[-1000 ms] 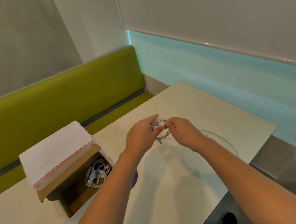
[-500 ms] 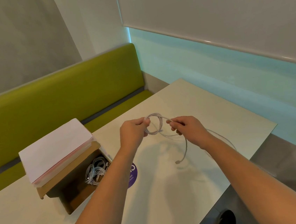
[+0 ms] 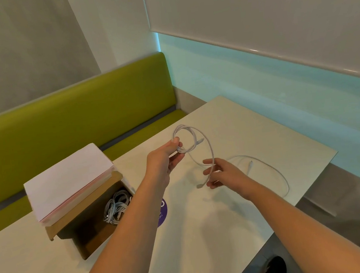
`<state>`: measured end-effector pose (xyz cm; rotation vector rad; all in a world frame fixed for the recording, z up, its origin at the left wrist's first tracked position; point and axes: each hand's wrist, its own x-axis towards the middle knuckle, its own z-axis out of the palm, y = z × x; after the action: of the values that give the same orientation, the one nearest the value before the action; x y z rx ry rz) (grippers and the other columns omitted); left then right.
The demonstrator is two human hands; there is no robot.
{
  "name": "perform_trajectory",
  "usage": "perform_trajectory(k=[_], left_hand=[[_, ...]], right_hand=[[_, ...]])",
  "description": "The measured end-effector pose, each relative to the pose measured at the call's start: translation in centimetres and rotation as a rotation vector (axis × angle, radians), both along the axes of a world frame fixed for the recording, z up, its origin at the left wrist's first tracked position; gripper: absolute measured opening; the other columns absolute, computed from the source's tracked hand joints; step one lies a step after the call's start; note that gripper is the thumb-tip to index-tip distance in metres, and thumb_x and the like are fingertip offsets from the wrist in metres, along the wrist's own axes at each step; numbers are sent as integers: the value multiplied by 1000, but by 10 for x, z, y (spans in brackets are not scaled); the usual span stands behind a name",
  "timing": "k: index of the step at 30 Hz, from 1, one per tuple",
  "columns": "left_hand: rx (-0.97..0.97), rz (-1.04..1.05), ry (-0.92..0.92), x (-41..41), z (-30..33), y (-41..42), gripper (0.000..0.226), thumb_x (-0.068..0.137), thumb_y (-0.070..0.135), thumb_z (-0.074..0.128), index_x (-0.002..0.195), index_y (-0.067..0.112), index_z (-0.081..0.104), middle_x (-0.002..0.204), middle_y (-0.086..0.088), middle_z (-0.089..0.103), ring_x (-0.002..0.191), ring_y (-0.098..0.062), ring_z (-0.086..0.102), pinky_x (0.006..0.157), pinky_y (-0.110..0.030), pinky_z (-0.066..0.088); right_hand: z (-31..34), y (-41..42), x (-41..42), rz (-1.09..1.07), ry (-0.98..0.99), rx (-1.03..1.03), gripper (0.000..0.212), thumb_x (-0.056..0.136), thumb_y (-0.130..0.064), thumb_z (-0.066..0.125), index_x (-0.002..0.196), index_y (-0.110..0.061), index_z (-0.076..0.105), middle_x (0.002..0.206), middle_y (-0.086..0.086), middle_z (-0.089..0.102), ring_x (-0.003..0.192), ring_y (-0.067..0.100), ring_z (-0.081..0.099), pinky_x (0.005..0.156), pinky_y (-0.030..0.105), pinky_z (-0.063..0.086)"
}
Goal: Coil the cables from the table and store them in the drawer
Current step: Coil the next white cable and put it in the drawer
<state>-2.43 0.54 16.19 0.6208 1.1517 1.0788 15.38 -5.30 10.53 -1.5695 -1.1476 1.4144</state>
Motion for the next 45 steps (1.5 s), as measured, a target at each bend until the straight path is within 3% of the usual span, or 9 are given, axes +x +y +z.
perform_trajectory(k=[5, 11, 14, 17, 23, 26, 34, 38, 45], left_hand=[[-13, 30, 21, -1, 0, 0, 21, 85, 18, 75, 97, 1, 75, 95, -9, 75, 84, -19, 73, 73, -25, 60], [-3, 63, -10, -9, -2, 0, 28, 83, 15, 76, 103, -4, 72, 99, -13, 74, 88, -22, 72, 72, -23, 60], [-27, 19, -54, -8, -2, -2, 26, 83, 13, 77, 103, -3, 72, 99, -13, 75, 89, -24, 73, 70, -22, 60], [-53, -28, -87, -4, -1, -6, 22, 84, 10, 74, 103, -2, 72, 96, -13, 75, 87, -24, 73, 66, -20, 59], [-98, -52, -29, 4, 1, -11, 24, 81, 17, 78, 101, 4, 74, 85, -4, 74, 70, -10, 69, 55, -15, 55], [-141, -38, -32, 6, 1, -10, 23, 79, 15, 80, 98, 4, 74, 75, -1, 70, 56, -5, 63, 50, -14, 51], [-83, -26, -10, 13, 0, -11, 20, 82, 12, 77, 99, 0, 73, 87, -7, 71, 62, -8, 63, 58, -17, 56], [-57, 9, 10, 14, -3, -10, 21, 84, 14, 76, 99, 0, 73, 87, -7, 72, 63, -9, 65, 64, -18, 58], [-15, -20, -12, 18, -3, -11, 22, 85, 15, 75, 103, 2, 74, 100, -10, 75, 68, -8, 67, 68, -17, 57]], right_hand=[[2, -3, -4, 21, 110, -40, 32, 79, 8, 38, 89, -4, 66, 98, 10, 65, 70, 16, 58, 66, 29, 52], [-2, -5, 6, 93, 295, -39, 16, 88, -3, 65, 103, 2, 64, 88, 13, 66, 78, 22, 66, 75, 30, 56], [-4, -1, 5, -82, 302, -8, 22, 89, -2, 65, 109, 5, 65, 101, 19, 71, 91, 27, 71, 84, 32, 59], [3, 6, 2, -291, 545, 22, 23, 91, -2, 62, 112, 5, 64, 105, 18, 71, 99, 25, 71, 89, 32, 57], [25, 20, -5, -492, 829, 83, 16, 97, -5, 54, 111, -6, 61, 94, 14, 72, 87, 23, 73, 83, 34, 59], [32, 21, -5, -431, 824, 56, 16, 97, -7, 55, 110, -8, 63, 92, 11, 72, 79, 21, 72, 81, 34, 60], [35, 16, -16, -204, 827, -74, 29, 101, -22, 44, 119, -12, 65, 96, 0, 71, 72, 14, 59, 66, 27, 49], [40, 16, -18, -184, 920, -88, 37, 92, -20, 50, 118, 0, 67, 95, 11, 63, 75, 20, 58, 70, 31, 54], [44, 12, -21, -62, 806, -105, 34, 93, -33, 59, 119, -13, 69, 93, 4, 57, 81, 19, 55, 74, 34, 51]])
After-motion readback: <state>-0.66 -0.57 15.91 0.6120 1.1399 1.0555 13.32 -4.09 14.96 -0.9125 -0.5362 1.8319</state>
